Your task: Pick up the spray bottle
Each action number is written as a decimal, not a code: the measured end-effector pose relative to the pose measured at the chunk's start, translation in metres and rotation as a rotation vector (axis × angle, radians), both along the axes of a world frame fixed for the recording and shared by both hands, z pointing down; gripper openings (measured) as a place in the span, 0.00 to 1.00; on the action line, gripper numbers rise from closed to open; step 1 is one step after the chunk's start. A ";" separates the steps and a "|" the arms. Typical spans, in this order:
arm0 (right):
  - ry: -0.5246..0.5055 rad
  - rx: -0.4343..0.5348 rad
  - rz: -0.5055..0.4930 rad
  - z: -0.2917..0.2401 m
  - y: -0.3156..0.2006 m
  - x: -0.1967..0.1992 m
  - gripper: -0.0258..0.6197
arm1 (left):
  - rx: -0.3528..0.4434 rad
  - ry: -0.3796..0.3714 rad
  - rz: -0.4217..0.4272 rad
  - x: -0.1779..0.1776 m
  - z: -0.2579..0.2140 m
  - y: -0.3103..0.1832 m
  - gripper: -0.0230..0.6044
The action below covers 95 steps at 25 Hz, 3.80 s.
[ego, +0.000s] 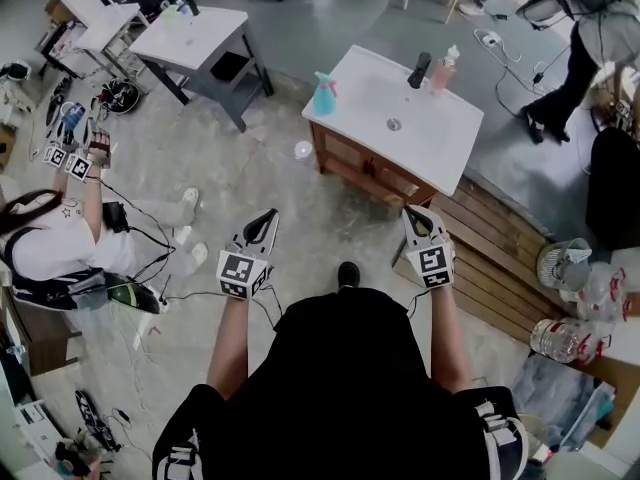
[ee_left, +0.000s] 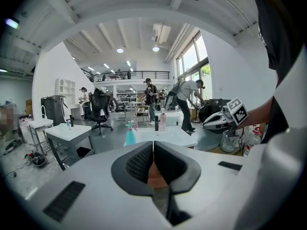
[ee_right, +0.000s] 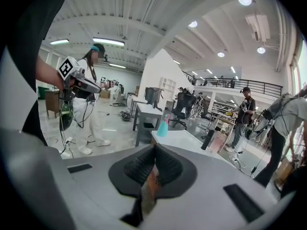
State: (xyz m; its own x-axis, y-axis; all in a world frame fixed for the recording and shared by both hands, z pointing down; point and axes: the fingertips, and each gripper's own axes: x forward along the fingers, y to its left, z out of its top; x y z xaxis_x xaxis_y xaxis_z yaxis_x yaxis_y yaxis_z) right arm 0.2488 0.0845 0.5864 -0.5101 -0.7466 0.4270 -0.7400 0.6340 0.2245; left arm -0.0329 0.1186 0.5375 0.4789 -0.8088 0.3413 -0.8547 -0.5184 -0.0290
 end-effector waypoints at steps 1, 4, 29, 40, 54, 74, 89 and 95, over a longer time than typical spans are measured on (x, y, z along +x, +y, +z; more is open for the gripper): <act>-0.002 -0.002 -0.007 0.002 -0.004 0.002 0.07 | -0.003 -0.003 -0.004 0.002 0.001 -0.003 0.08; -0.005 -0.008 -0.026 0.006 -0.015 0.006 0.07 | -0.009 -0.008 -0.014 0.010 0.002 -0.009 0.08; -0.012 -0.003 -0.144 0.007 -0.061 -0.007 0.07 | -0.004 -0.009 -0.091 0.018 0.002 -0.035 0.08; -0.012 -0.033 -0.122 0.014 -0.090 -0.024 0.07 | -0.023 0.012 -0.073 -0.003 0.014 -0.075 0.08; -0.221 0.063 -0.060 -0.014 -0.184 -0.097 0.97 | -0.036 0.008 0.013 -0.062 0.011 -0.186 0.08; -0.164 0.025 0.075 0.002 -0.262 -0.153 0.97 | -0.023 0.023 0.166 -0.116 0.009 -0.302 0.08; -0.120 -0.011 0.115 0.007 -0.299 -0.185 0.97 | -0.029 0.029 0.200 -0.159 0.000 -0.352 0.08; -0.136 0.012 0.089 -0.006 -0.351 -0.187 0.97 | -0.017 0.007 0.190 -0.158 -0.012 -0.385 0.08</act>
State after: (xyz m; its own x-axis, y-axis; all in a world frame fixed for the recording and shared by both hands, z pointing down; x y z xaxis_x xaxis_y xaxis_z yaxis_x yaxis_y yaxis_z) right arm 0.0621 -0.2668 0.5803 -0.4941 -0.7961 0.3493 -0.8172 0.5624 0.1260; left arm -0.1912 -0.2663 0.5256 0.6248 -0.6980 0.3499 -0.7417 -0.6706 -0.0134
